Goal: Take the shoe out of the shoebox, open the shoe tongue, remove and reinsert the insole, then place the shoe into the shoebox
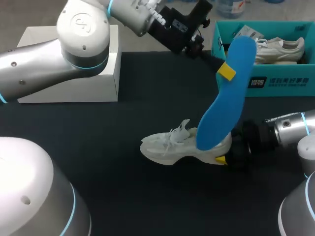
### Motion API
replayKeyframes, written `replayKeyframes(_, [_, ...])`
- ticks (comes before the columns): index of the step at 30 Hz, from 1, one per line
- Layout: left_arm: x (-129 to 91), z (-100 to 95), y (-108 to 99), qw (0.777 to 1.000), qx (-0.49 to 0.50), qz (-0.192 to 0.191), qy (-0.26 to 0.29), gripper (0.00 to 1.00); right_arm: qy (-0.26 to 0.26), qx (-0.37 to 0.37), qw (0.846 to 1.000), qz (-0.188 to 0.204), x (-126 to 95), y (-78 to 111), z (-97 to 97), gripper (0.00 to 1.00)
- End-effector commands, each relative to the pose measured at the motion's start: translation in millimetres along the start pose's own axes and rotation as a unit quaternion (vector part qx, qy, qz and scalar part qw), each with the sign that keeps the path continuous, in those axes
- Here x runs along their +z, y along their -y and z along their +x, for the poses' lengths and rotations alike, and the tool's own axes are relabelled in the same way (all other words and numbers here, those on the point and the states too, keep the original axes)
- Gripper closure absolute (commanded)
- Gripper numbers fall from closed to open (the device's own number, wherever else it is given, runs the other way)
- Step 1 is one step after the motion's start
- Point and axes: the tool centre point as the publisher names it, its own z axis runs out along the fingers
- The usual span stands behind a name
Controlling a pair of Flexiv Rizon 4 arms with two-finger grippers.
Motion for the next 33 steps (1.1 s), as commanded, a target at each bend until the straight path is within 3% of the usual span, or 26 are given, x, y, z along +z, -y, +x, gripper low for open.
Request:
replayKeyframes(1, [-18.8, 16.4, -17.9, 0.999, -0.01, 0.027, -0.016, 1.0, 0.0, 0.0, 1.0, 0.001, 1.0, 1.5, 1.2, 1.0])
replayKeyframes(8, [-36.8, 48.2, -30.1, 0.998, -0.001, 0.049, -0.042, 1.0, 0.0, 0.0, 1.0, 0.001, 1.0, 1.5, 1.2, 1.0])
replayKeyframes(19, [-49.9, 93.9, -33.9, 0.988, 0.007, 0.121, -0.094, 1.0, 0.0, 0.0, 1.0, 0.001, 1.0, 1.5, 1.2, 1.0])
replayKeyframes(27, [-48.4, 117.2, -37.1, 0.987, 0.005, 0.119, -0.106, 1.0, 0.0, 0.0, 1.0, 0.001, 1.0, 1.5, 1.2, 1.0])
replayKeyframes(33, [-50.2, 122.8, -38.8, 0.989, 0.015, 0.112, -0.098, 1.0, 0.0, 0.0, 1.0, 0.001, 1.0, 1.5, 1.2, 1.0])
